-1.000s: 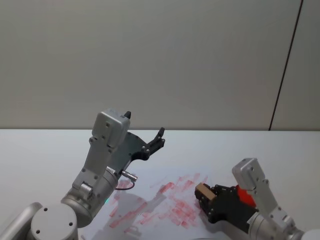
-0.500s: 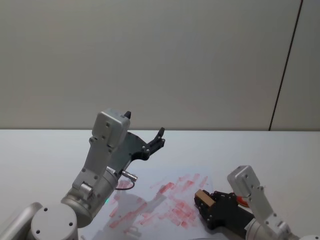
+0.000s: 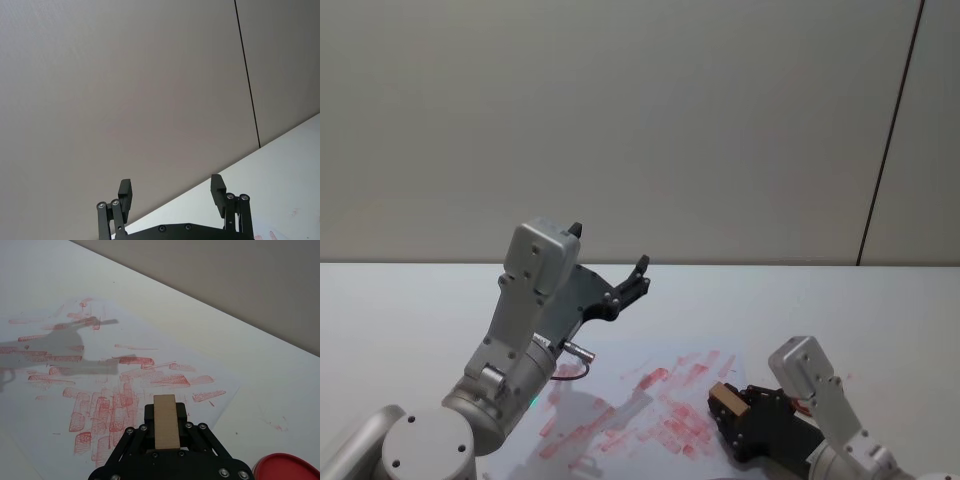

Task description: Use the one hand to pick up the stamp and affix it onto the A4 paper.

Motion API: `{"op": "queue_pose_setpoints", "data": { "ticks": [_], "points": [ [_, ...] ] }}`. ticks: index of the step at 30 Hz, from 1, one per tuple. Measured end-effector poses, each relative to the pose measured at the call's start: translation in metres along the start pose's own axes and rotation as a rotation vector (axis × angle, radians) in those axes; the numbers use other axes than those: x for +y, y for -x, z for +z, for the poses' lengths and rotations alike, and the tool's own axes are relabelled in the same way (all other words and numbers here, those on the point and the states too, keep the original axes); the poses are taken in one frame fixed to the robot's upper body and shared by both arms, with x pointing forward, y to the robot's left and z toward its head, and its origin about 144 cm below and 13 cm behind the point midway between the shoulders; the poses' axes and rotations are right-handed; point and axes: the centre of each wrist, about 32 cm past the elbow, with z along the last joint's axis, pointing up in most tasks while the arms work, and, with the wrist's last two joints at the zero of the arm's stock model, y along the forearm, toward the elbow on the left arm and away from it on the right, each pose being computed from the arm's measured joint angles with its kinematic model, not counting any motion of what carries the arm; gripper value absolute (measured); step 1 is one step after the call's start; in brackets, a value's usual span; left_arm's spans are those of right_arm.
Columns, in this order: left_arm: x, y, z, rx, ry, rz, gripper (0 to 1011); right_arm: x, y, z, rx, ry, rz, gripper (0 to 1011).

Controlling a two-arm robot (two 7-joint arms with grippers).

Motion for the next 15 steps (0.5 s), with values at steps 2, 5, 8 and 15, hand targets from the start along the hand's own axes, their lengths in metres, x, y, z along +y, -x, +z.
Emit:
{"op": "queue_pose_setpoints", "data": {
  "ticks": [2,5,8,15],
  "points": [
    [0.000,0.000,0.000,0.000,0.000,0.000,1002,0.000,0.000,0.000,0.000,0.001,-0.001,219],
    [0.000,0.000,0.000,0.000,0.000,0.000,1003,-0.001,0.001,-0.001,0.005,-0.001,-0.004,219],
    [0.000,0.000,0.000,0.000,0.000,0.000,1002,-0.003,0.002,0.000,0.015,-0.009,-0.008,219],
    [0.000,0.000,0.000,0.000,0.000,0.000,1003,-0.009,-0.002,0.011,0.049,-0.080,-0.045,219]
  ]
}}
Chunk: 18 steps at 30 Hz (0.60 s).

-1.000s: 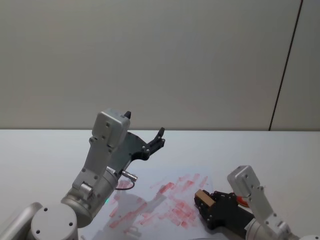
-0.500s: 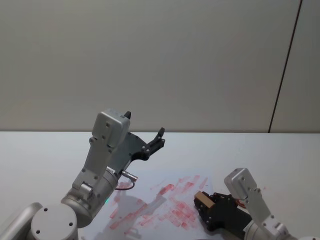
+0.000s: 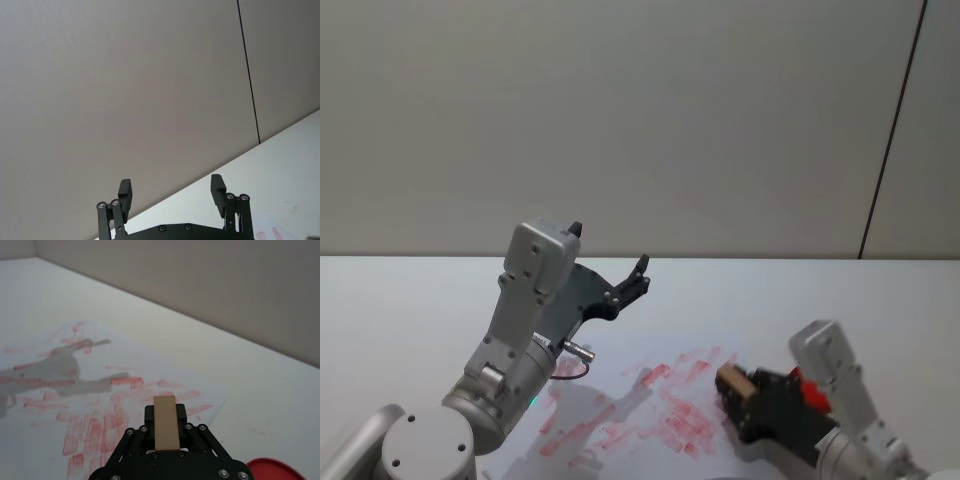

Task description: Use the one hand to pick up the stamp and affix it onto the A4 paper.

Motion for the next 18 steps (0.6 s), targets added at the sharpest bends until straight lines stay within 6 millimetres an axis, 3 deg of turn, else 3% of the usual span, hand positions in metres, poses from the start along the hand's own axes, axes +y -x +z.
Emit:
{"op": "queue_pose_setpoints", "data": {
  "ticks": [9,18],
  "points": [
    [0.000,0.000,0.000,0.000,0.000,0.000,1003,-0.010,-0.014,0.020,0.023,-0.090,-0.069,219],
    [0.000,0.000,0.000,0.000,0.000,0.000,1002,-0.021,-0.025,0.024,0.024,-0.099,-0.120,219]
  ]
}}
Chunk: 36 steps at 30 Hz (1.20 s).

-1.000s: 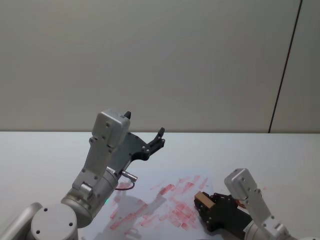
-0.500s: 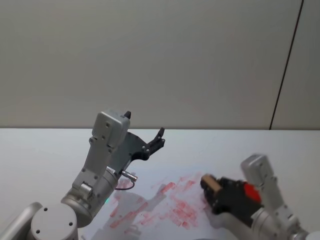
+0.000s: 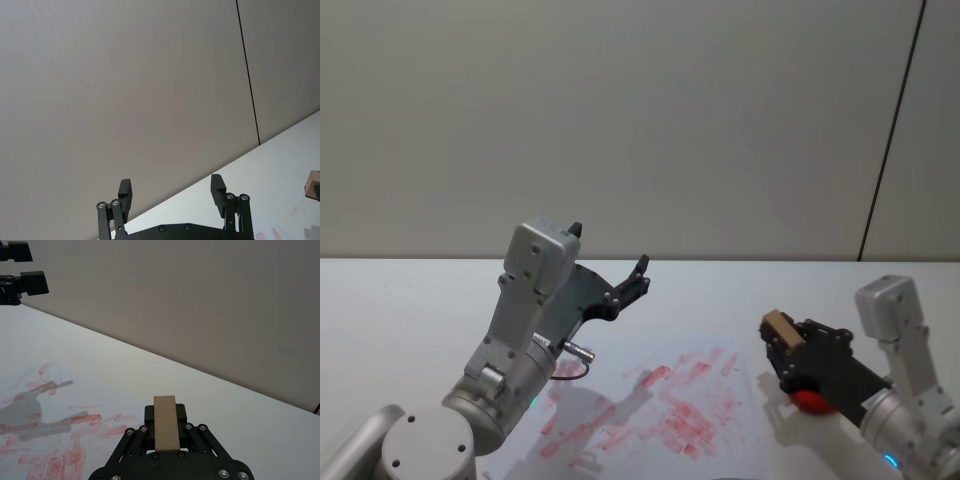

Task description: Use the one hand to pick up the stamp and affix it onto the A4 paper.

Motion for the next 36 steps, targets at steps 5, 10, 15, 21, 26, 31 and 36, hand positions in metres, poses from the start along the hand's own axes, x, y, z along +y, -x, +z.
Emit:
{"op": "queue_pose_setpoints", "data": {
  "ticks": [5,10,15,21,26,31,36],
  "points": [
    [0.000,0.000,0.000,0.000,0.000,0.000,1002,-0.005,-0.005,-0.001,-0.003,0.019,-0.022,219],
    [0.000,0.000,0.000,0.000,0.000,0.000,1002,-0.009,-0.008,-0.004,-0.008,0.043,-0.036,219],
    [0.000,0.000,0.000,0.000,0.000,0.000,1002,-0.012,-0.011,-0.009,-0.016,0.073,-0.047,219],
    [0.000,0.000,0.000,0.000,0.000,0.000,1002,-0.015,-0.014,-0.016,-0.024,0.105,-0.060,219],
    [0.000,0.000,0.000,0.000,0.000,0.000,1003,-0.016,-0.016,-0.020,-0.027,0.124,-0.071,219],
    [0.000,0.000,0.000,0.000,0.000,0.000,1003,-0.017,-0.019,-0.024,-0.025,0.137,-0.079,219],
    [0.000,0.000,0.000,0.000,0.000,0.000,1002,-0.016,-0.022,-0.024,-0.021,0.140,-0.085,219]
  ]
}}
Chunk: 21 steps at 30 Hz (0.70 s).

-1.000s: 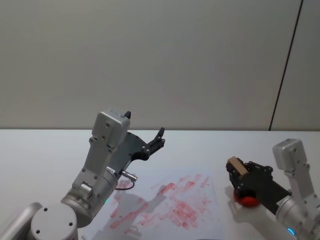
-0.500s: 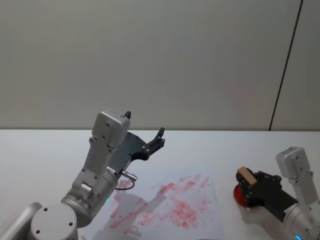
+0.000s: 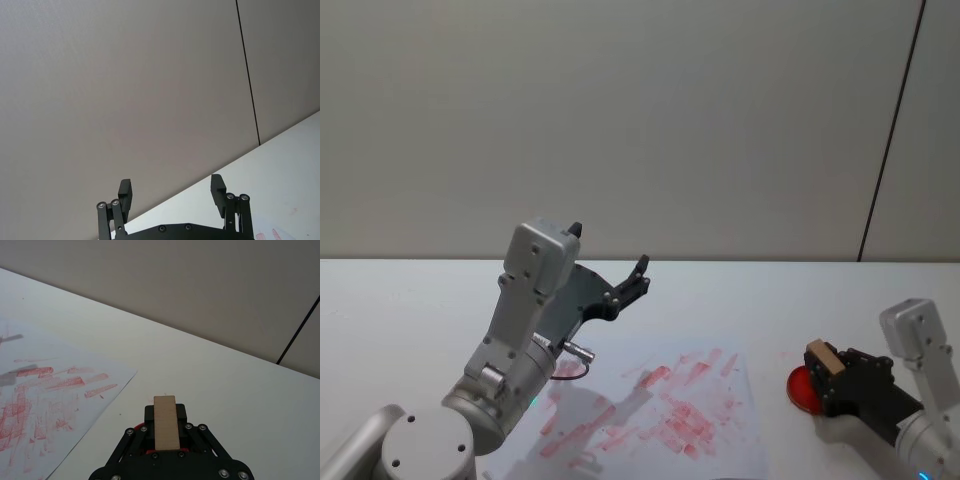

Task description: Use the one hand to pick up the stamp and affix it onto the A4 paper.

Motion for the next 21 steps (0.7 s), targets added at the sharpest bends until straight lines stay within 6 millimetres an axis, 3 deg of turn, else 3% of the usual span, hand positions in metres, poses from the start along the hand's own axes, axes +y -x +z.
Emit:
{"op": "queue_pose_setpoints", "data": {
  "ticks": [21],
  "points": [
    [0.0000,0.0000,0.0000,0.000,0.000,0.000,1002,0.0104,-0.0043,0.0014,0.000,0.033,0.033,219]
  ]
}}
